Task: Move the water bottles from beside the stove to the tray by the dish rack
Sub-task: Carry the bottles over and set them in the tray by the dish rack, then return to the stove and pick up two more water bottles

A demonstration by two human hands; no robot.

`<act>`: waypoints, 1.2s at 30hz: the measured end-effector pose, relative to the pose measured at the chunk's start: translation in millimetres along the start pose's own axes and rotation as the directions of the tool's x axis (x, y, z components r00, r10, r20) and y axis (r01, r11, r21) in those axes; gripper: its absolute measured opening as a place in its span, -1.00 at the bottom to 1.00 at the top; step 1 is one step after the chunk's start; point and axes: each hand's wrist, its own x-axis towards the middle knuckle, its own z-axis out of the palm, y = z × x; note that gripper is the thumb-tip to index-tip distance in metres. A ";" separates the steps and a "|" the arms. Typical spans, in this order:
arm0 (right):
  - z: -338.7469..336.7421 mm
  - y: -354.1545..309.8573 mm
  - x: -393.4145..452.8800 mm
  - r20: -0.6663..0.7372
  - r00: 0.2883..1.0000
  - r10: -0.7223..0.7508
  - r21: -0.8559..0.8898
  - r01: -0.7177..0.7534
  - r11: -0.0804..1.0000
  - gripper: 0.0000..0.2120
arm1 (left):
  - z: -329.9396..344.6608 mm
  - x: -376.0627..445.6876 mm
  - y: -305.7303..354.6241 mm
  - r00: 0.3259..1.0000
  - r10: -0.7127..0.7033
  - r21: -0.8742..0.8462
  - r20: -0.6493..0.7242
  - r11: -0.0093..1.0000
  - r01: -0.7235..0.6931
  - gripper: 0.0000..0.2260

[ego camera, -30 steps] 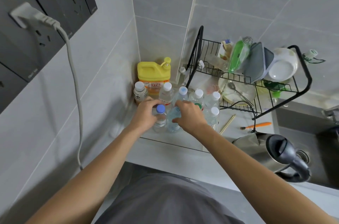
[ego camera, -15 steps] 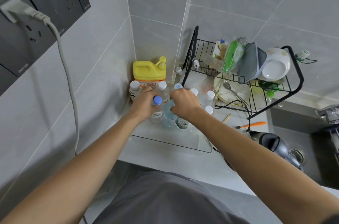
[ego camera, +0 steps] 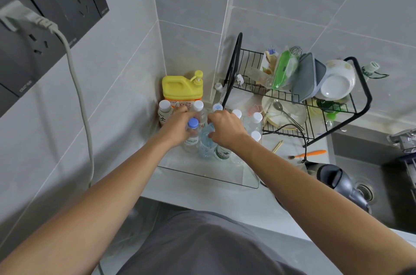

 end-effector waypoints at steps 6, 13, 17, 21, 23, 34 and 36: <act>-4.9 -0.6 -3.9 -0.005 1.000 0.023 0.003 -0.023 1.000 -0.74 | 3.1 -2.8 5.9 1.000 -0.001 0.020 -0.027 1.000 0.001 -0.64; 1.3 0.3 -9.1 -0.023 0.999 -0.035 0.001 0.035 0.999 -0.72 | 9.5 -13.7 8.7 0.992 0.023 0.046 -0.123 0.999 -0.017 -0.54; 2.9 4.5 -11.9 -0.015 0.997 -0.079 -0.007 0.079 0.997 -0.71 | 9.2 -18.3 13.2 0.992 -0.011 0.065 -0.125 0.998 0.020 -0.48; -0.6 7.0 -16.2 -0.003 0.997 -0.082 0.047 0.082 0.996 -0.65 | 5.1 -21.9 28.1 0.982 -0.010 0.115 -0.188 0.993 0.032 -0.53; -5.4 9.3 -21.8 -0.015 0.997 -0.070 0.128 0.071 0.989 -0.54 | 2.0 -23.8 40.0 0.966 0.011 0.140 -0.257 0.990 0.026 -0.55; -84.6 57.0 -128.1 -0.532 0.791 0.301 0.154 -0.259 0.954 -0.61 | -19.1 -3.7 151.3 0.864 0.386 0.321 -0.324 0.904 -0.283 -0.56; -94.7 70.7 -166.6 -0.567 0.726 0.390 0.163 -0.365 0.917 -0.59 | -9.1 -1.7 182.0 0.847 0.452 0.316 -0.282 0.877 -0.363 -0.55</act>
